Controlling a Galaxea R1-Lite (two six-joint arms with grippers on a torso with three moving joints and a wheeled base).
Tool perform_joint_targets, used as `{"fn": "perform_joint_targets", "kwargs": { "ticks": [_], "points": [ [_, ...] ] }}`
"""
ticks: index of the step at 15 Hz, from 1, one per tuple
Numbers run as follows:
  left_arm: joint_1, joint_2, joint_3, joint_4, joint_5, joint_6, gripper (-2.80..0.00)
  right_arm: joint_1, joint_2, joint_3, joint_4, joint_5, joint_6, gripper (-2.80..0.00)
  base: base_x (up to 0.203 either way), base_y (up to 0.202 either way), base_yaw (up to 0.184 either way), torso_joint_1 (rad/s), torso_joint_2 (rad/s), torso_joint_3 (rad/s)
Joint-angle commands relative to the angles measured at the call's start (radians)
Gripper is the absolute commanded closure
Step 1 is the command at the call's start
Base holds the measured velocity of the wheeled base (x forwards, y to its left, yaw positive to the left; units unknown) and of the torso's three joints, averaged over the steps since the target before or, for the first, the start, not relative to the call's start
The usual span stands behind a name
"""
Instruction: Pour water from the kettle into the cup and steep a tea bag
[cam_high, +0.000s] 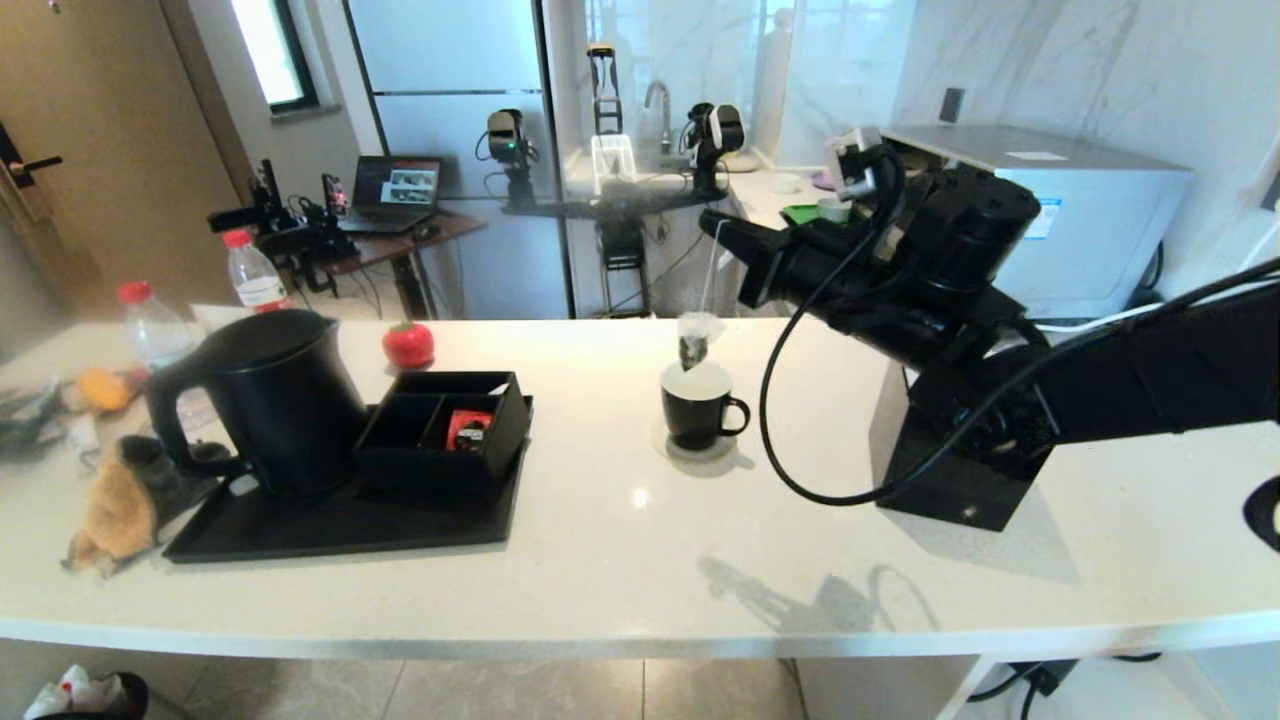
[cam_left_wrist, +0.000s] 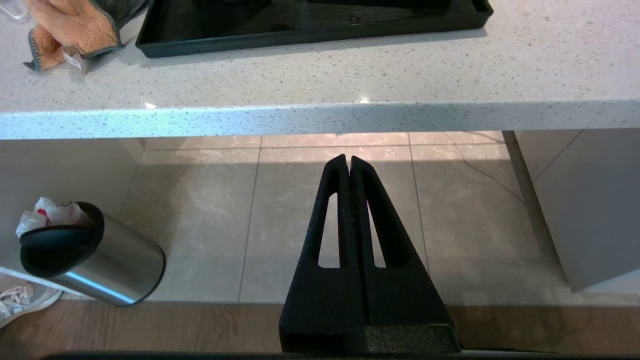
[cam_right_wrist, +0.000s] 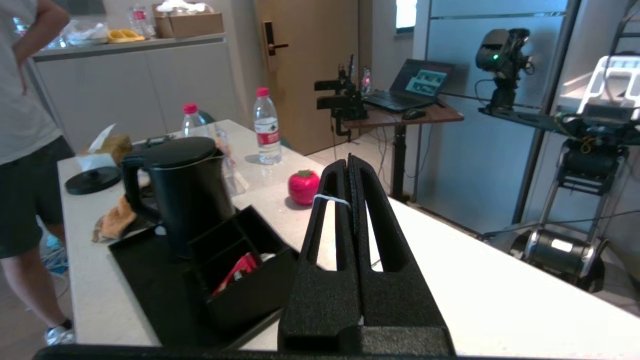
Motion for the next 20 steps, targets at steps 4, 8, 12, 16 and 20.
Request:
{"fn": "perform_joint_targets", "kwargs": {
  "ticks": [4,8,12,16,20],
  "points": [
    [0.001,-0.007,0.000,-0.001,0.000,0.000,0.00,-0.018,0.046,-0.053,0.009,0.004,0.001,0.00,0.000,0.000,0.000,0.000,0.00,0.000],
    [-0.027,-0.002,0.000,-0.001,0.000,0.001,0.00,-0.020,0.044,-0.081,0.038,0.001,-0.001,0.00,0.000,0.000,0.000,0.000,0.00,0.000],
    [-0.095,-0.072,0.000,-0.001,0.000,0.000,0.00,-0.020,0.048,-0.084,0.046,0.001,-0.003,0.00,0.000,0.000,0.000,0.000,0.00,0.000],
    [-0.068,-0.274,0.000,0.000,0.003,0.000,0.00,-0.018,0.047,-0.108,0.095,0.001,-0.052,0.00,0.000,0.000,0.000,0.000,0.00,0.000],
    [-0.067,-0.275,0.000,0.001,0.003,0.000,0.00,-0.018,0.046,-0.194,0.165,-0.002,-0.087,0.00,0.000,0.000,0.000,0.000,0.00,0.000]
  ]
}}
